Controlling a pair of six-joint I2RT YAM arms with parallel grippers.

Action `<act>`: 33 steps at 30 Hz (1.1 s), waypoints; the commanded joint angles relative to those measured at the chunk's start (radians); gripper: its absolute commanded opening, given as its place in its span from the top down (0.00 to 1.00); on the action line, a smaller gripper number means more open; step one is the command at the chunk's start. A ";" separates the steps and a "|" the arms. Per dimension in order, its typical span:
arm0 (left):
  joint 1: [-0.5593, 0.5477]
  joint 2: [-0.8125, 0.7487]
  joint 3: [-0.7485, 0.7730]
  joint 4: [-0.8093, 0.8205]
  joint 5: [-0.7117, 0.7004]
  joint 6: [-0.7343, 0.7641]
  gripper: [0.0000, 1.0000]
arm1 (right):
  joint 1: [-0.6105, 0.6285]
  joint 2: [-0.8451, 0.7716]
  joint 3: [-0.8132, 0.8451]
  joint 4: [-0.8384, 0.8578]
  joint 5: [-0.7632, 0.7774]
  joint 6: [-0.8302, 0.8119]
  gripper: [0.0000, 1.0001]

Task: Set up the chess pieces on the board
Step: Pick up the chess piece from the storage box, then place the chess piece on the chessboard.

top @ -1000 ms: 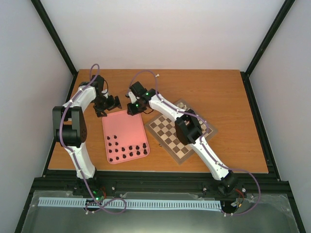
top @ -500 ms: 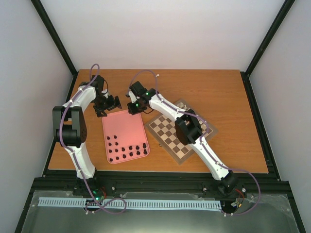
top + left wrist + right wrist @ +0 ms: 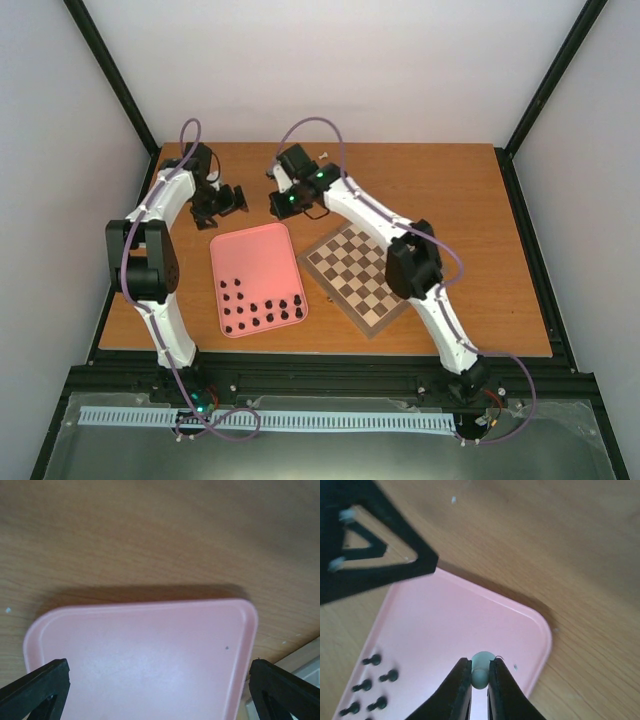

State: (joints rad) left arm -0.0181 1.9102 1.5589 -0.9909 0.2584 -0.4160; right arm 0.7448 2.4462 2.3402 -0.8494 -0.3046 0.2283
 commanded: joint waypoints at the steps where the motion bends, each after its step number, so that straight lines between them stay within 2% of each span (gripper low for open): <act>1: -0.008 0.046 0.152 -0.027 -0.011 -0.022 0.00 | -0.053 -0.216 -0.139 0.017 0.048 0.019 0.89; 4: -0.032 0.139 0.315 -0.074 -0.035 -0.023 0.00 | -0.098 -0.327 -0.311 0.028 0.084 0.016 0.89; 7: -0.069 0.272 0.554 -0.146 -0.054 -0.031 0.00 | -0.153 -0.434 -0.444 0.025 0.110 0.021 0.90; 10: -0.107 0.431 0.821 -0.195 -0.030 -0.062 0.00 | -0.200 -0.534 -0.581 0.030 0.146 0.016 0.90; 12: -0.130 0.519 0.947 -0.188 0.004 -0.100 0.00 | -0.223 -0.592 -0.652 0.021 0.164 0.011 0.90; 16: -0.175 0.593 0.946 0.017 0.110 -0.239 0.00 | -0.263 -0.706 -0.796 0.017 0.187 0.018 0.90; 25: -0.267 0.792 1.093 0.413 0.170 -0.515 0.00 | -0.342 -0.868 -1.013 0.005 0.181 0.030 0.89; 29: -0.286 0.817 1.089 0.588 0.151 -0.556 0.00 | -0.368 -0.907 -1.069 -0.002 0.187 0.032 0.89; 33: -0.290 0.829 1.092 0.670 0.107 -0.554 0.00 | -0.405 -0.931 -1.116 -0.004 0.187 0.037 0.90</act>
State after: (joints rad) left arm -0.3092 2.7331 2.5912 -0.5098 0.3950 -0.9222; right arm 0.3744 1.5520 1.2610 -0.8436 -0.1299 0.2531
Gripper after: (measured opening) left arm 0.997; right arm 0.107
